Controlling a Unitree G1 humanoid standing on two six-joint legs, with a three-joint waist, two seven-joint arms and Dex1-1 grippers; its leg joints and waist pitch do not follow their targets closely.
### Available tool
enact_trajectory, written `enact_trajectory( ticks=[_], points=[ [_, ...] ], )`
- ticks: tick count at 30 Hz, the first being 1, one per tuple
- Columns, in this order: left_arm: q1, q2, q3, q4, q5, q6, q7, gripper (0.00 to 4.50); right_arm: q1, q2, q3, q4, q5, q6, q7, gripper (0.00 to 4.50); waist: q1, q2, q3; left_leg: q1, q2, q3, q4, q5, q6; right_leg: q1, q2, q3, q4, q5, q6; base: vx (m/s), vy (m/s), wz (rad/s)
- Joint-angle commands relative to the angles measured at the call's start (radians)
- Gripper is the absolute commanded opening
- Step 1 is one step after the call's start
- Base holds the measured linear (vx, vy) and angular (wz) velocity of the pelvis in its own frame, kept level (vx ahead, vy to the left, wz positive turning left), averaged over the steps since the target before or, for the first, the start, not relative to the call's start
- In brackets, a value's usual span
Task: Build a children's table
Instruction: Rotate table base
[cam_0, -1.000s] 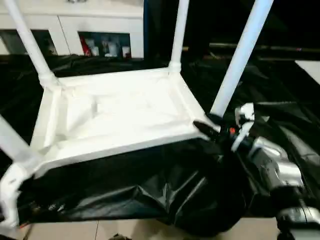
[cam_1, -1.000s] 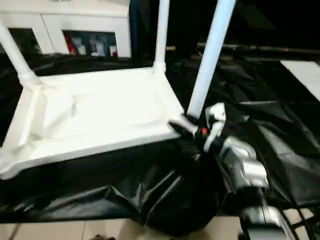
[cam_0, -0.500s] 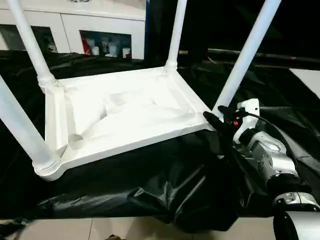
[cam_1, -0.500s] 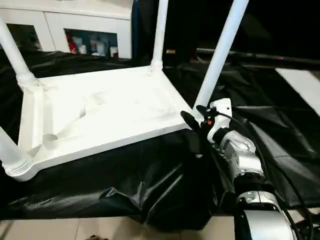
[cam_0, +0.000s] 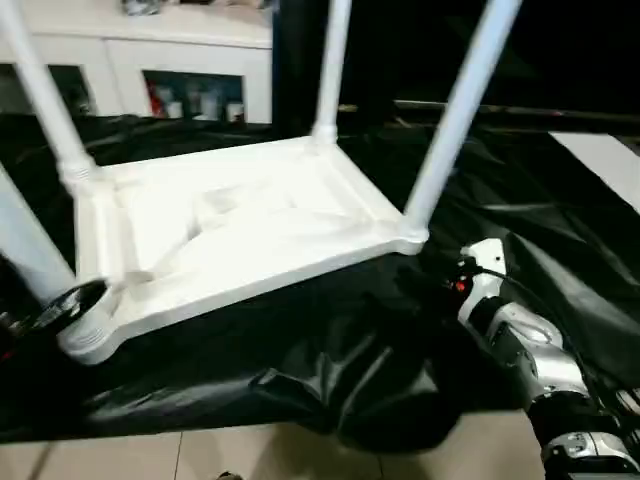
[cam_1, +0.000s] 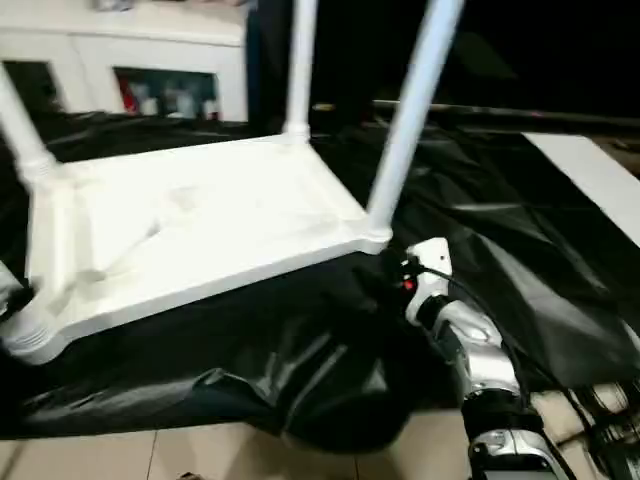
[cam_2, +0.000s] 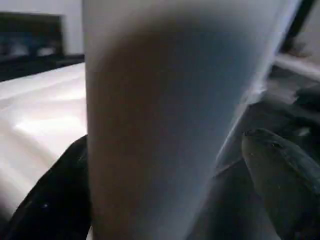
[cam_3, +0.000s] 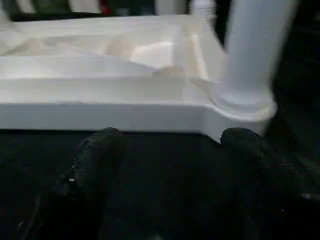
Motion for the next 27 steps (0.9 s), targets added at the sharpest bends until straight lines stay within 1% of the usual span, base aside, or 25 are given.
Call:
enact_trajectory(
  ticks=[1,2,3,4,5,6,7,8,9,10,11,12,13,14,15,16,17,18,19,21,22,23,24,25,27],
  points=[
    [-0.027,-0.041,-0.095,-0.109,-0.074,0.06,0.004,4.48,-0.004,-0.008,0.012,0.026,-0.055,-0.003,-0.062,3.64,-0.002,0.034,-0.035,0.023,0.065,-0.023,-0.161,-0.868,-0.131,0.018,-0.006,-0.006,-0.04,-0.496,-0.105,0.0,0.0,0.0],
    [-0.033,-0.051,-0.122,-0.131,-0.077,0.066,0.008,4.48,-0.011,-0.003,0.023,0.04,-0.073,-0.006,-0.084,3.64,0.003,0.038,-0.035,0.024,0.064,-0.014,-0.166,-0.869,-0.13,0.018,-0.001,-0.011,-0.033,-0.488,-0.111,0.0,0.0,0.0],
    [-0.035,-0.054,-0.13,-0.137,-0.078,0.068,0.009,4.48,-0.013,-0.002,0.026,0.044,-0.078,-0.007,-0.091,3.64,0.011,0.038,-0.034,0.022,0.063,0.004,-0.175,-0.858,-0.124,0.022,0.004,-0.016,-0.021,-0.491,-0.11,0.0,0.0,0.0],
    [-0.039,-0.06,-0.148,-0.149,-0.076,0.068,0.011,4.48,-0.018,0.002,0.032,0.052,-0.088,-0.007,-0.104,3.64,0.013,0.034,-0.033,0.022,0.061,0.013,-0.178,-0.845,-0.118,0.024,0.007,-0.017,-0.02,-0.509,-0.1,-0.031,-0.05,0.11],
    [-0.047,-0.067,-0.177,-0.172,-0.083,0.081,0.019,4.48,-0.034,0.011,0.039,0.071,-0.104,-0.005,-0.137,3.64,0.018,0.022,-0.033,0.043,0.05,0.031,-0.161,-0.789,-0.107,0.01,0.006,-0.023,-0.046,-0.604,-0.068,-0.02,-0.081,0.11],
    [-0.054,-0.07,-0.209,-0.2,-0.093,0.097,0.023,4.48,-0.054,0.022,0.045,0.093,-0.118,-0.003,-0.164,3.64,0.006,0.024,-0.01,0.118,0.022,0.048,-0.083,-0.734,-0.107,-0.064,0.019,-0.094,-0.17,-0.8,-0.014,-0.02,-0.081,0.11],
    [-0.063,-0.075,-0.241,-0.233,-0.111,0.12,0.028,4.48,-0.078,0.033,0.05,0.117,-0.132,-0.003,-0.191,3.64,-0.009,0.046,-0.011,0.08,0.039,0.057,-0.095,-0.717,-0.089,0.01,0.029,-0.177,-0.122,-0.75,0.036,-0.033,-0.061,-0.05],
    [-0.072,-0.078,-0.269,-0.27,-0.136,0.149,0.031,4.48,-0.105,0.045,0.055,0.143,-0.143,-0.004,-0.216,3.64,0.073,0.076,-0.021,-0.123,0.091,0.075,-0.218,-0.867,-0.14,0.184,0.013,-0.106,0.247,-0.478,-0.033,0.149,-0.02,-0.1],
    [-0.08,-0.079,-0.288,-0.298,-0.156,0.171,0.032,4.48,-0.128,0.054,0.058,0.164,-0.146,-0.005,-0.227,3.64,0.2,0.061,-0.015,-0.183,0.081,0.175,-0.248,-0.929,-0.177,0.163,0.046,-0.076,0.27,-0.409,-0.041,0.149,-0.02,-0.1],
    [-0.087,-0.08,-0.303,-0.326,-0.176,0.194,0.034,4.48,-0.15,0.063,0.058,0.185,-0.15,-0.006,-0.234,3.64,0.108,-0.039,-0.103,0.028,0.091,0.122,-0.015,-0.419,-0.147,0.035,-0.057,0.073,0.147,-0.89,0.112,0.219,-0.158,0.04],
    [-0.087,-0.08,-0.303,-0.326,-0.176,0.194,0.034,4.48,-0.15,0.063,0.058,0.185,-0.15,-0.006,-0.234,3.64,0.127,-0.077,-0.056,0.088,0.061,0.035,0.086,-0.218,-0.106,-0.079,-0.118,0.121,-0.057,-1.109,0.101,0.121,-0.221,-0.02],
    [-0.094,-0.082,-0.317,-0.341,-0.186,0.205,0.036,4.48,-0.165,0.069,0.058,0.198,-0.15,-0.006,-0.231,3.64,0.134,-0.022,-0.043,-0.024,0.027,-0.031,0.106,-0.069,-0.018,0.008,-0.16,0.175,-0.057,-1.024,0.044,0.121,-0.221,-0.02],
    [-0.11,-0.087,-0.344,-0.369,-0.204,0.224,0.04,4.48,-0.195,0.081,0.059,0.222,-0.151,-0.006,-0.226,3.64,0.188,-0.003,-0.053,-0.055,0.039,-0.037,0.023,0.071,0.001,0.061,-0.067,0.125,0.004,-0.396,0.026,0.143,-0.128,0.09],
    [-0.117,-0.09,-0.357,-0.379,-0.211,0.231,0.042,4.48,-0.208,0.086,0.058,0.232,-0.151,-0.005,-0.223,3.64,0.183,0.022,-0.063,-0.013,0.059,-0.032,0.015,0.079,-0.026,0.034,-0.042,0.109,0.04,-0.172,-0.026,0.048,-0.084,0.27],
    [-0.146,-0.114,-0.377,-0.389,-0.219,0.232,0.062,4.48,-0.23,0.092,0.062,0.252,-0.154,-0.002,-0.219,3.64,0.156,0.009,-0.097,0.012,0.071,-0.037,0.008,0.142,-0.011,0.043,0.017,0.079,0.111,0.243,-0.085,0.048,-0.084,0.27],
    [-0.166,-0.129,-0.386,-0.389,-0.221,0.232,0.079,4.48,-0.241,0.095,0.066,0.263,-0.157,0.0,-0.217,3.64,0.146,0.008,-0.1,-0.004,0.07,-0.04,0.009,0.225,0.008,0.057,0.032,0.062,0.13,0.397,-0.09,0.0,0.0,0.0],
    [-0.223,-0.18,-0.401,-0.374,-0.224,0.224,0.126,4.48,-0.266,0.1,0.075,0.294,-0.169,-0.007,-0.214,3.64,0.138,-0.003,-0.105,-0.002,0.073,-0.038,0.023,0.31,0.069,0.049,0.034,0.056,0.141,0.563,-0.073,0.0,0.0,0.0],
    [-0.225,-0.181,-0.401,-0.373,-0.224,0.224,0.128,4.48,-0.267,0.1,0.075,0.295,-0.17,-0.007,-0.214,3.64,0.135,0.0,-0.103,-0.013,0.068,-0.032,0.024,0.293,0.077,0.052,0.026,0.06,0.143,0.597,-0.073,0.0,0.0,0.0],
    [-0.283,-0.219,-0.412,-0.355,-0.24,0.235,0.18,4.48,-0.289,0.105,0.076,0.327,-0.179,-0.014,-0.214,3.64,0.134,-0.006,-0.095,-0.034,0.052,-0.014,0.012,0.124,0.017,0.065,0.006,0.066,0.111,0.594,-0.048,0.0,0.0,0.0],
    [-0.289,-0.221,-0.414,-0.354,-0.246,0.242,0.188,4.48,-0.293,0.105,0.075,0.334,-0.181,-0.017,-0.214,3.64,0.121,-0.003,-0.094,-0.03,0.056,-0.021,-0.002,0.029,-0.04,0.075,0.007,0.06,0.105,0.514,-0.023,0.0,0.0,0.0],
    [-0.308,-0.229,-0.441,-0.348,-0.24,0.242,0.181,4.48,-0.308,0.109,0.073,0.35,-0.185,-0.029,-0.211,3.64,0.11,-0.01,-0.09,-0.026,0.059,-0.022,-0.009,-0.003,-0.051,0.074,0.005,0.059,0.099,0.453,-0.019,0.0,0.0,0.0],
    [-0.308,-0.229,-0.441,-0.348,-0.24,0.242,0.181,4.48,-0.308,0.109,0.073,0.35,-0.185,-0.029,-0.211,3.64,0.105,-0.007,-0.091,-0.025,0.06,-0.023,-0.012,-0.016,-0.056,0.075,0.002,0.058,0.094,0.42,-0.021,0.0,0.0,0.0],
    [-0.316,-0.23,-0.475,-0.335,-0.21,0.231,0.168,4.48,-0.325,0.111,0.068,0.364,-0.187,-0.035,-0.213,3.64,0.095,-0.008,-0.092,-0.025,0.061,-0.025,-0.017,-0.016,-0.06,0.081,-0.001,0.058,0.089,0.378,-0.028,0.0,0.0,0.0],
    [-0.317,-0.23,-0.48,-0.333,-0.206,0.231,0.167,4.48,-0.328,0.111,0.068,0.367,-0.187,-0.036,-0.213,3.64,0.087,-0.004,-0.091,-0.021,0.065,-0.026,-0.02,-0.018,-0.063,0.075,-0.002,0.059,0.087,0.346,-0.041,0.0,0.0,0.0],
    [-0.319,-0.225,-0.5,-0.321,-0.184,0.228,0.16,4.48,-0.339,0.111,0.067,0.375,-0.184,-0.05,-0.203,3.64,0.073,-0.003,-0.092,-0.02,0.068,-0.027,-0.026,-0.023,-0.065,0.076,-0.006,0.058,0.081,0.304,-0.069,-0.032,0.032,-0.03]
  ],
)
